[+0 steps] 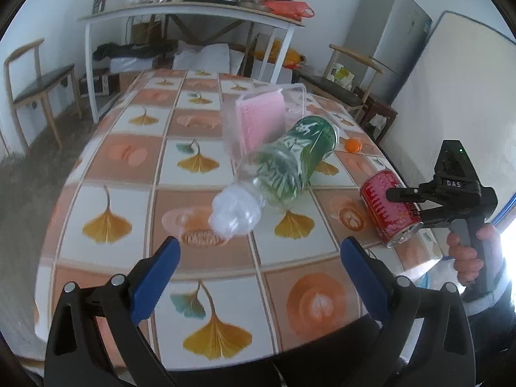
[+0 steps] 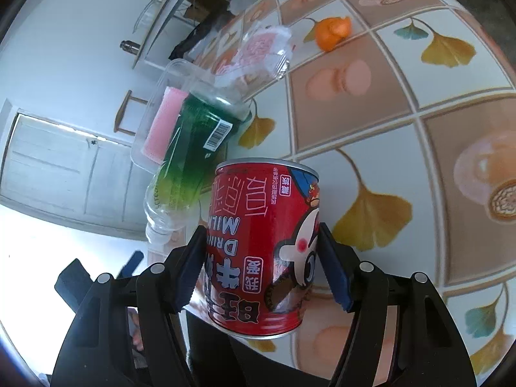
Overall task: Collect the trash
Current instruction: 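Grasp the green Screaming bottle with the left tool while the right tool holds the red can, then carry the green bottle and red can with both tools to the blue basket, then open both tools above the blue basket to drop the bottle and can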
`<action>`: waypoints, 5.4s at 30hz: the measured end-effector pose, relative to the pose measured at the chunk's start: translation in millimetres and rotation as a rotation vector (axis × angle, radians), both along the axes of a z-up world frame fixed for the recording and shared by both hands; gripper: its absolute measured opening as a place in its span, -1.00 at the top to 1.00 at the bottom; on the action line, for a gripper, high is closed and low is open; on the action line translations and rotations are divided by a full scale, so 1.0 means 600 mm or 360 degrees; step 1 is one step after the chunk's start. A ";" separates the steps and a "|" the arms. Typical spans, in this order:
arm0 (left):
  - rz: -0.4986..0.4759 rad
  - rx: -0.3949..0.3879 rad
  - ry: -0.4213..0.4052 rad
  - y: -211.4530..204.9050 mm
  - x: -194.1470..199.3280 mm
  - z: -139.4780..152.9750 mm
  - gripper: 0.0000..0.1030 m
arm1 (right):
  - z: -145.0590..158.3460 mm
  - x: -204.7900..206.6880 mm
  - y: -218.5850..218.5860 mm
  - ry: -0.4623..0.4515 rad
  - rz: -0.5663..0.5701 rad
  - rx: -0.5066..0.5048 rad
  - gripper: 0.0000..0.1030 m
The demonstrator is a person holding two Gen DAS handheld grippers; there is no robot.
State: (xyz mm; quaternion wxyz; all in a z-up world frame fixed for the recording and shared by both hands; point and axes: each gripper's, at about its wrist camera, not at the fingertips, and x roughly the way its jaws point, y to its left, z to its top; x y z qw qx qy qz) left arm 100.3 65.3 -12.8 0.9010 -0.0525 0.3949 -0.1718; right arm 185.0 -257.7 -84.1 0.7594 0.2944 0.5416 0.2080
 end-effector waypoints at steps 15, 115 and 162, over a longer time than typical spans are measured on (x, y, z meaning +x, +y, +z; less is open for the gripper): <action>-0.0145 0.0391 0.0004 -0.065 0.121 -0.016 -0.68 | -0.004 -0.003 0.004 -0.0043 0.0035 0.0011 -0.24; -0.0272 -0.0243 0.0445 -0.111 0.038 0.020 -0.06 | 0.020 -0.101 0.026 -0.0150 -0.0009 -0.0121 -0.20; -0.1176 -0.0280 0.0657 -0.807 0.043 -0.071 -0.75 | -0.229 -0.374 -0.649 0.0415 -0.1639 -0.0024 -0.48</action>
